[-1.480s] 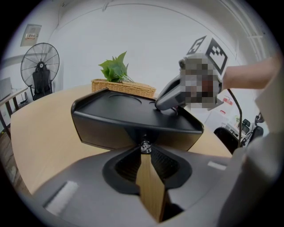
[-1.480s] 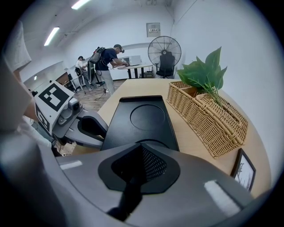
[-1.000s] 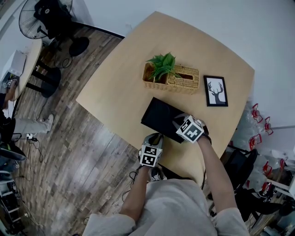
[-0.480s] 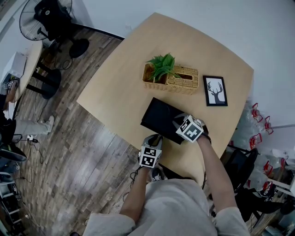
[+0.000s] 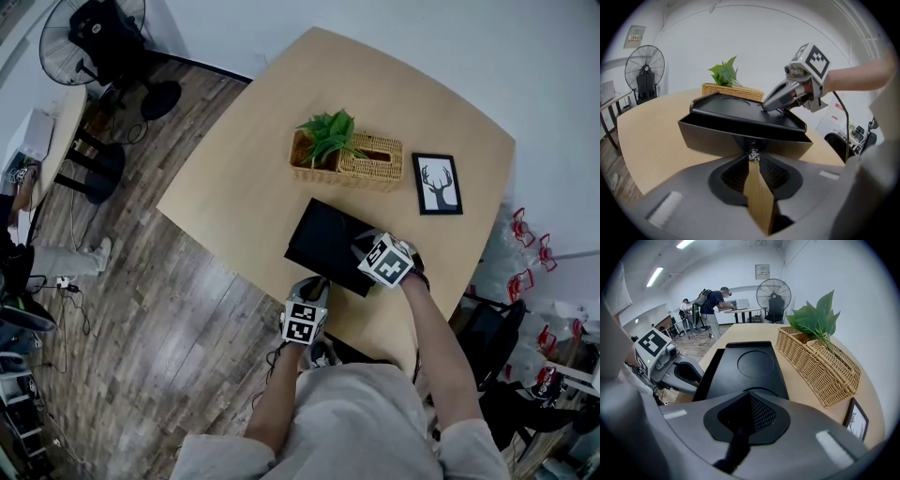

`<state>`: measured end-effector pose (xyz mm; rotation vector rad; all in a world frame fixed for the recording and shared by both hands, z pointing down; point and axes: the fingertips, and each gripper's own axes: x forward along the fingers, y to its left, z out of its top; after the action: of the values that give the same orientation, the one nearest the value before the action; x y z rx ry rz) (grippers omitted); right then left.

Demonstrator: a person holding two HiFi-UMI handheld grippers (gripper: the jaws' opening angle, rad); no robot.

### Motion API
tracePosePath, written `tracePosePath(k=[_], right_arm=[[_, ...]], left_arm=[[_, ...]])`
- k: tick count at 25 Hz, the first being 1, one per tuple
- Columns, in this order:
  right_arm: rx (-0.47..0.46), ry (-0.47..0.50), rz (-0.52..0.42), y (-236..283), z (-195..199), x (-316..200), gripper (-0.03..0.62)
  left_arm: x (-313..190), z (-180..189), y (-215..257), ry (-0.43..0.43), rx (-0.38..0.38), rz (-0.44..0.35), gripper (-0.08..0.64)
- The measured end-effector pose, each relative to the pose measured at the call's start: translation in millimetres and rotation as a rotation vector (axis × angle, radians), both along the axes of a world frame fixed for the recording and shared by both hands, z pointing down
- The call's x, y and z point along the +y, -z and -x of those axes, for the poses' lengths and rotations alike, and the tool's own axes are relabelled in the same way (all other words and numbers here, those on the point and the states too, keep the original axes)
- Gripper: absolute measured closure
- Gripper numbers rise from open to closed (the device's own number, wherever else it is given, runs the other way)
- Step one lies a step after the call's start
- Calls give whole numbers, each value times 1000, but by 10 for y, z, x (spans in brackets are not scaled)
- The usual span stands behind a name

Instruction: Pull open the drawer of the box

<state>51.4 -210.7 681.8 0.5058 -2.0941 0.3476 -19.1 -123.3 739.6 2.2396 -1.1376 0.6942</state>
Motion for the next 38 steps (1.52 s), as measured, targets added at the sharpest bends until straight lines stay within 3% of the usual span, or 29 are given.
tracePosePath(k=[38], right_arm=[[3,-1,-5,26,7,-15,591]], left_arm=[[350,177,26,15,-5,3,434]])
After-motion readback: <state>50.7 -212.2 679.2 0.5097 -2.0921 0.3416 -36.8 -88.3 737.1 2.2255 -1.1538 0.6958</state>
